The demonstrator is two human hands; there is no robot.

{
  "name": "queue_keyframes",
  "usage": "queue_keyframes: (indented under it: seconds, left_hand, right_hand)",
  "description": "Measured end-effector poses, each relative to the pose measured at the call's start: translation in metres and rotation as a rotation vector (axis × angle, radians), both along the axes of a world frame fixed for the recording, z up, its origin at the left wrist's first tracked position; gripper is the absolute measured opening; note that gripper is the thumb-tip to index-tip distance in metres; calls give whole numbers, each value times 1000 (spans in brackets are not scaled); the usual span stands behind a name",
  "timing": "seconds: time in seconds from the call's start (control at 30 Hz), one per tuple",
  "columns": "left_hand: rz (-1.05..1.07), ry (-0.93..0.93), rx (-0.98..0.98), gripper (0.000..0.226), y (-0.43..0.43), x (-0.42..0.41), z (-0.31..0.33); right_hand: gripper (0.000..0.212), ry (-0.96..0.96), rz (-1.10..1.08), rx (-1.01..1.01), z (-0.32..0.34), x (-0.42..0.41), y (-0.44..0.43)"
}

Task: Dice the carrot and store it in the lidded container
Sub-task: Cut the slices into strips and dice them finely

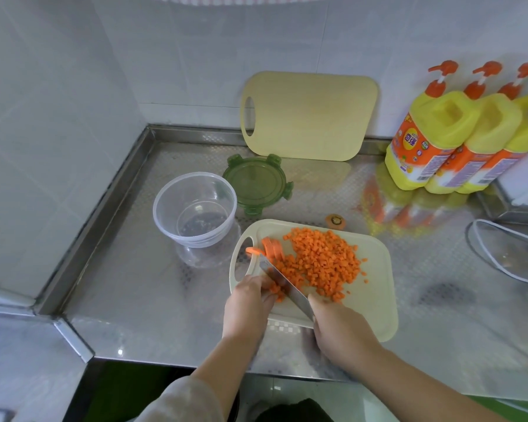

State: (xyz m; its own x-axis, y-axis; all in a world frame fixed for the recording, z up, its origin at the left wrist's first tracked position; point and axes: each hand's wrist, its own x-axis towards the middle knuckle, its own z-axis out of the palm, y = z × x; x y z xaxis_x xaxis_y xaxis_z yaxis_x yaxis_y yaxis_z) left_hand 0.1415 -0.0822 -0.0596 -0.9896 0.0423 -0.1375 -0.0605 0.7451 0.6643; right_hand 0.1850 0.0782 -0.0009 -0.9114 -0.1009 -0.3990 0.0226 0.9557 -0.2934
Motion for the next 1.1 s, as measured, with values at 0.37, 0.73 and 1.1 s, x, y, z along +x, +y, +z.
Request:
queue_keyframes:
  seconds: [0.37,0.73,1.1]
  left_hand:
    - [77,-12,66,8,-8,4,3]
    - [131,-43,13,17,-8,-9,0]
    - [111,-15,-1,6,-10,-14,-3]
  right_hand:
    - [25,71,56,19,8,8,-7]
    - [32,49,98,48,-2,10,-10]
    - [24,88,68,-2,-1,10,-11]
